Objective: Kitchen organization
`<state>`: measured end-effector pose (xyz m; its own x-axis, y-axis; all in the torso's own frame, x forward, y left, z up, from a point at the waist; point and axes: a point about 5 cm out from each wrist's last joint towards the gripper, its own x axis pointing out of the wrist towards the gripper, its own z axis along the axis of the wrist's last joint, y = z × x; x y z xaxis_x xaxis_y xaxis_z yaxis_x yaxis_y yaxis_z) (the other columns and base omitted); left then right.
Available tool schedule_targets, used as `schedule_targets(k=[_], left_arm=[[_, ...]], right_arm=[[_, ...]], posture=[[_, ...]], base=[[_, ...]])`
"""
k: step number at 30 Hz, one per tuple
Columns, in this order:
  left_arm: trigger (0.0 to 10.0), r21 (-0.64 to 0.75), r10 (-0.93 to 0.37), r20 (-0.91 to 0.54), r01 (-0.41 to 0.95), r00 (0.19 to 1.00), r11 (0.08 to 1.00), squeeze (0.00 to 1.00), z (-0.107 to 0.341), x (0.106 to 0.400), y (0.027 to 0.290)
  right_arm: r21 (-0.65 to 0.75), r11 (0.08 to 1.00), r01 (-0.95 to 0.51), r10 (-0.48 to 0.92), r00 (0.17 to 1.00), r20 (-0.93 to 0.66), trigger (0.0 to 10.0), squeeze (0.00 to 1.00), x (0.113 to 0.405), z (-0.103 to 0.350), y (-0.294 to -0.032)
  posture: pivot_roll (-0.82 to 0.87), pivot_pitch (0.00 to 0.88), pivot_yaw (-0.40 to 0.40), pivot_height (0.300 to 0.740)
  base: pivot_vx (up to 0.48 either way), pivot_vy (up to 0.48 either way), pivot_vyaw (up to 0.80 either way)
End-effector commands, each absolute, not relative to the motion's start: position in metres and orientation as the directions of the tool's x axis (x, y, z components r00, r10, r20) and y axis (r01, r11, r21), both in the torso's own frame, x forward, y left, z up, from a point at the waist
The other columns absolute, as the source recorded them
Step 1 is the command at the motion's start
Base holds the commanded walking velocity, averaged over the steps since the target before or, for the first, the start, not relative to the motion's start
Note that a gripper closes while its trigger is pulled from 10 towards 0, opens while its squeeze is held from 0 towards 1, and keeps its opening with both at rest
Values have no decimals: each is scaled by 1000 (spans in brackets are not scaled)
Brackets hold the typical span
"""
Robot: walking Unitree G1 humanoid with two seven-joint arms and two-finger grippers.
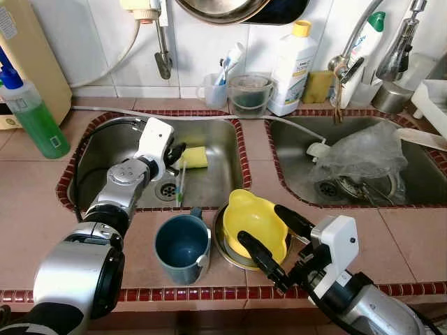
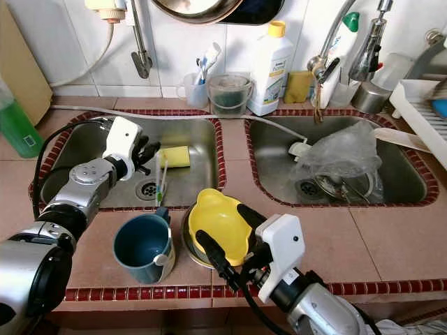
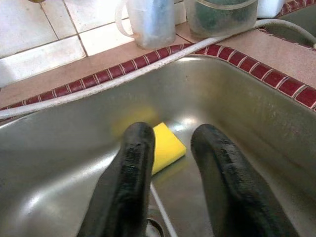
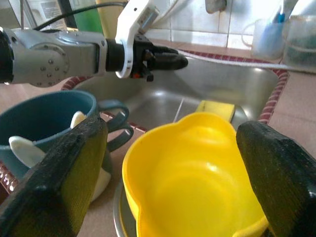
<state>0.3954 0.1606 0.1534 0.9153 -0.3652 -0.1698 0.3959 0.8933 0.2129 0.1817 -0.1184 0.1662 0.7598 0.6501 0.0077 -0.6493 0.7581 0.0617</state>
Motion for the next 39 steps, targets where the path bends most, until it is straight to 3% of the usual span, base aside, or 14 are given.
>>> schedule_targets(k=[1, 17, 18, 20, 21, 31, 39], left_arm=[[10000, 225, -368, -168, 399, 914, 889, 1000, 161, 399, 160], [10000, 136, -388, -23, 387, 921, 912, 1000, 176, 398, 163], [10000, 118, -394, 25, 389, 919, 914, 918, 179, 396, 161], [10000, 111, -397, 60, 389, 916, 914, 918, 181, 394, 159], [10000, 110, -406, 80, 397, 910, 911, 0, 182, 393, 157], [10000, 85, -397, 169, 388, 902, 918, 0, 188, 378, 149], [10000, 76, -324, 220, 315, 920, 946, 0, 186, 353, 149]], right_arm=[[62, 755, -653, 654, 757, 12, 10000, 0, 182, 167, -118], [51, 758, -650, 645, 759, 93, 10000, 0, 208, 173, -113], [49, 754, -655, 648, 754, 105, 10000, 0, 212, 173, -112], [47, 752, -658, 650, 751, 114, 10000, 0, 215, 174, -112], [46, 753, -657, 648, 752, 122, 10000, 0, 218, 175, -112], [41, 769, -637, 621, 762, 183, 10000, 0, 237, 180, -111], [44, 852, -522, 497, 831, 250, 10000, 0, 257, 181, -116]], posture=[[-110, 89, 29, 740], [-35, 38, 7, 740], [-15, 24, -4, 740], [-10, 19, -7, 740], [-1, 14, -12, 740], [41, 0, -34, 740], [65, 0, -44, 740]], base=[[0, 0, 0], [0, 0, 0], [0, 0, 0], [0, 0, 0], [0, 0, 0], [0, 0, 0], [0, 0, 0]])
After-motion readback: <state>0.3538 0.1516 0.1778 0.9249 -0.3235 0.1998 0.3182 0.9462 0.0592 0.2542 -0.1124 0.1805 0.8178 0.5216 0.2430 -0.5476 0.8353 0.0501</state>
